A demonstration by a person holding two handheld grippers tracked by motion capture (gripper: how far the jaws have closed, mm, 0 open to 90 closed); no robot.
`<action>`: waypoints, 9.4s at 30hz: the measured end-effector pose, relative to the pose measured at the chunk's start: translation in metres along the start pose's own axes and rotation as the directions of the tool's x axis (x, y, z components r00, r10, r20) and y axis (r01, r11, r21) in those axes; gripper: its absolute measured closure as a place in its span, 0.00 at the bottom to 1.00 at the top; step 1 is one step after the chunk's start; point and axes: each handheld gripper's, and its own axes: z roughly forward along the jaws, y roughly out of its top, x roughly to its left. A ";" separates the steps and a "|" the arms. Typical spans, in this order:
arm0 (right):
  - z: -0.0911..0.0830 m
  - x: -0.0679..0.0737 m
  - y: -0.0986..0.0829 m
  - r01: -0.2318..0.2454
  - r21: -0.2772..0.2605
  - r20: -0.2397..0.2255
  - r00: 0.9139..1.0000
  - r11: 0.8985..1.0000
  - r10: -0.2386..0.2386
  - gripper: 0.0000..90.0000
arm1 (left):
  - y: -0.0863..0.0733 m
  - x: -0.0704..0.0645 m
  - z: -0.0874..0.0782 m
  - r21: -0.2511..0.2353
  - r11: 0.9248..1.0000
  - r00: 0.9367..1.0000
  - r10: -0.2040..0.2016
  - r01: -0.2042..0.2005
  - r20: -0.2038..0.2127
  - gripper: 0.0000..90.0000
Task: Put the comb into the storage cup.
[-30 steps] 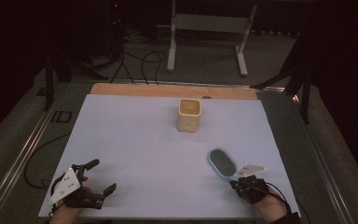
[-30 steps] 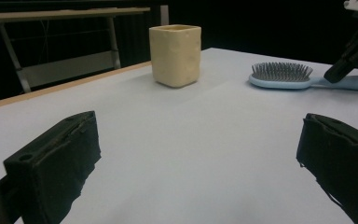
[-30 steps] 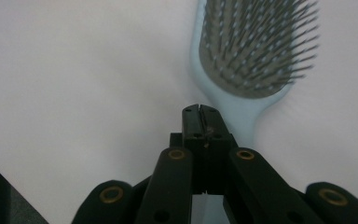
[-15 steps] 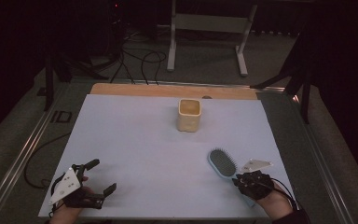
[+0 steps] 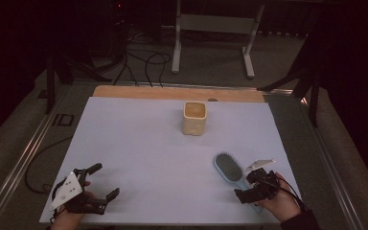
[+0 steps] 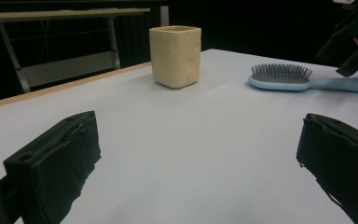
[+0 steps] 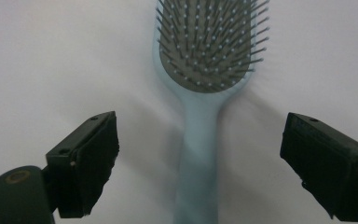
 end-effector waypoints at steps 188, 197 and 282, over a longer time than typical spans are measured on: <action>-0.023 0.000 0.104 -0.100 -0.492 -0.124 0.991 0.865 0.044 0.79 | -0.001 0.002 0.000 0.008 1.000 1.000 -0.026 0.026 0.016 0.00; -0.029 -0.005 0.115 -0.105 -0.535 -0.120 0.992 0.838 0.048 0.79 | -0.001 0.002 0.001 0.008 1.000 0.999 -0.029 0.029 0.016 0.00; 0.023 -0.044 0.233 -0.223 -0.793 -0.225 0.972 0.566 0.068 0.79 | -0.003 0.004 -0.002 -0.004 0.999 0.999 -0.044 0.044 0.022 0.00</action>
